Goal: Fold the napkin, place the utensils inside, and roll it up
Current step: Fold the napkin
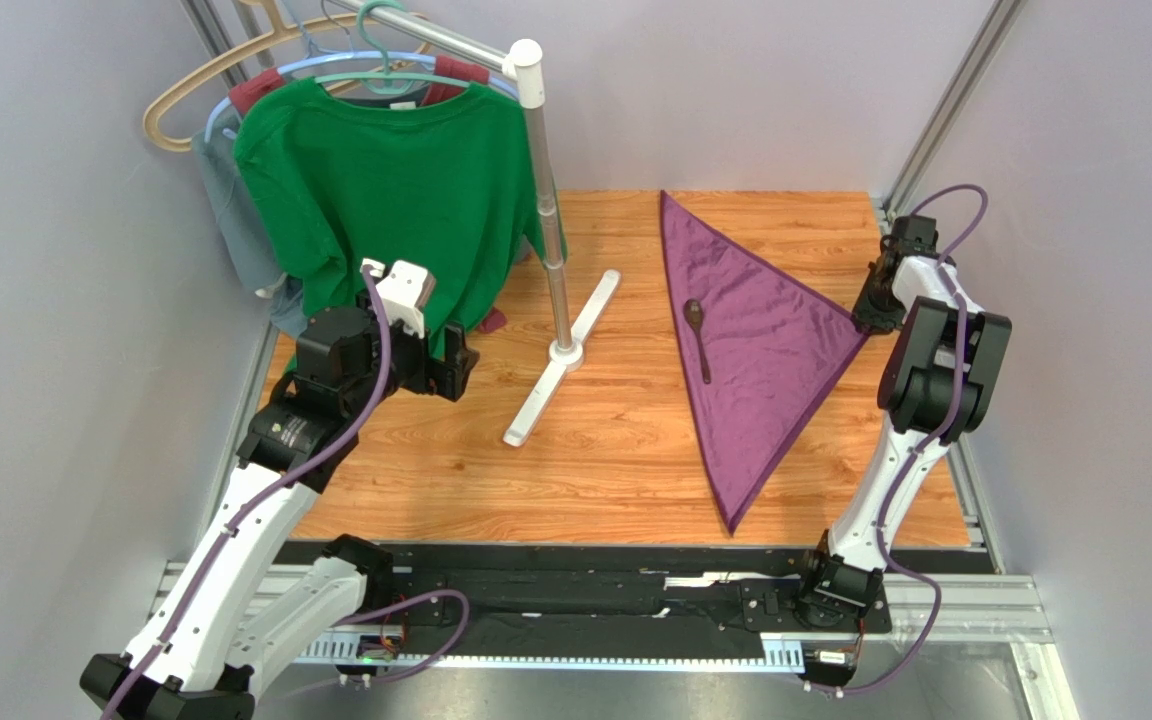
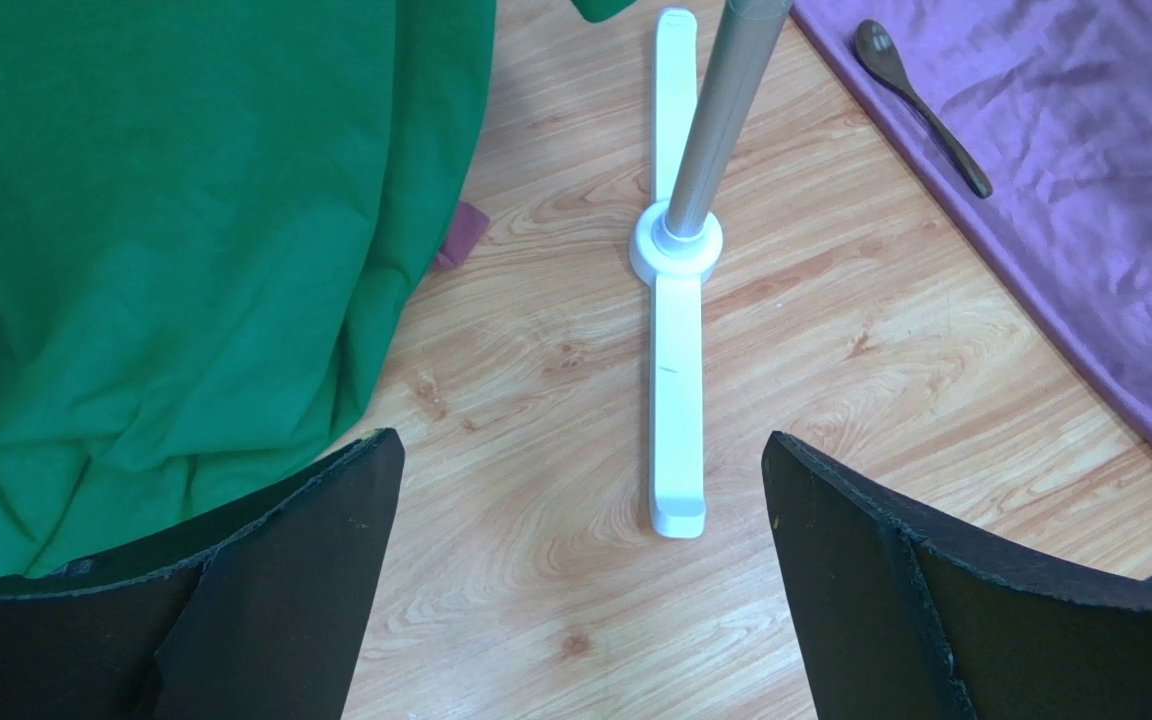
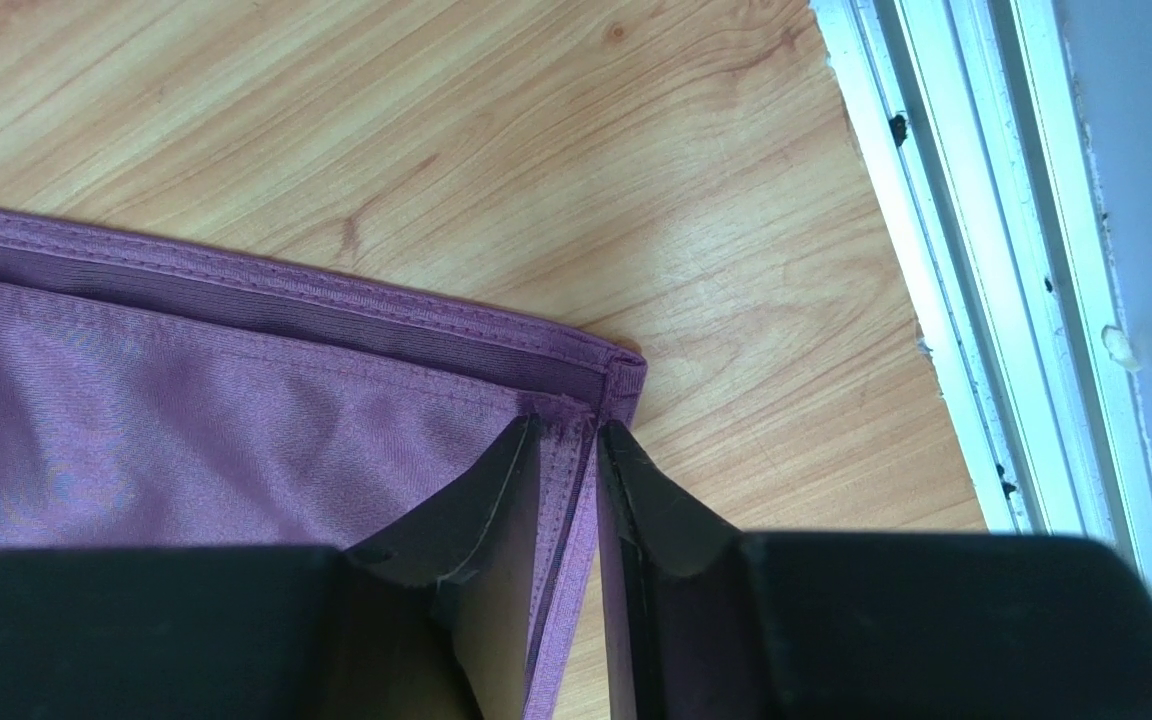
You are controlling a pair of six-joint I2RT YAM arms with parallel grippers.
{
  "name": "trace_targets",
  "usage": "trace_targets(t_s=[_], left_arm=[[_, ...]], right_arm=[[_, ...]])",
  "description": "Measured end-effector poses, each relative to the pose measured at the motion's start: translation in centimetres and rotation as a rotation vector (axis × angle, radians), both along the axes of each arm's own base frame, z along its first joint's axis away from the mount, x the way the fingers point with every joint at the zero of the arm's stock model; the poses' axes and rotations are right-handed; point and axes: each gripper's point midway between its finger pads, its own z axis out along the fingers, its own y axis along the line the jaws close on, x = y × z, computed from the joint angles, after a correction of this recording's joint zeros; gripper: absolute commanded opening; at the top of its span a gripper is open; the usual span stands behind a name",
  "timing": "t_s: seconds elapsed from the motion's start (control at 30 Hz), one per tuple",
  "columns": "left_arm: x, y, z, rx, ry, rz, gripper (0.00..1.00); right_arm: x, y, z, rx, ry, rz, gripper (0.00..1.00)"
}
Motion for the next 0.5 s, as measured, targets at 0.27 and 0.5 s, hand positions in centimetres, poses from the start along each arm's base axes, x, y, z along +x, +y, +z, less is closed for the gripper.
trace_targets(t_s=[0.27, 0.5], left_arm=[[-0.01, -0.01, -0.01, 0.0, 0.0, -0.001, 0.99], [-0.02, -0.01, 0.02, -0.001, -0.001, -0.001, 0.99]], right_arm=[[0.1, 0.25, -0.01, 0.013, -0.005, 0.007, 0.18], [0.1, 0.25, -0.01, 0.013, -0.005, 0.007, 0.16]])
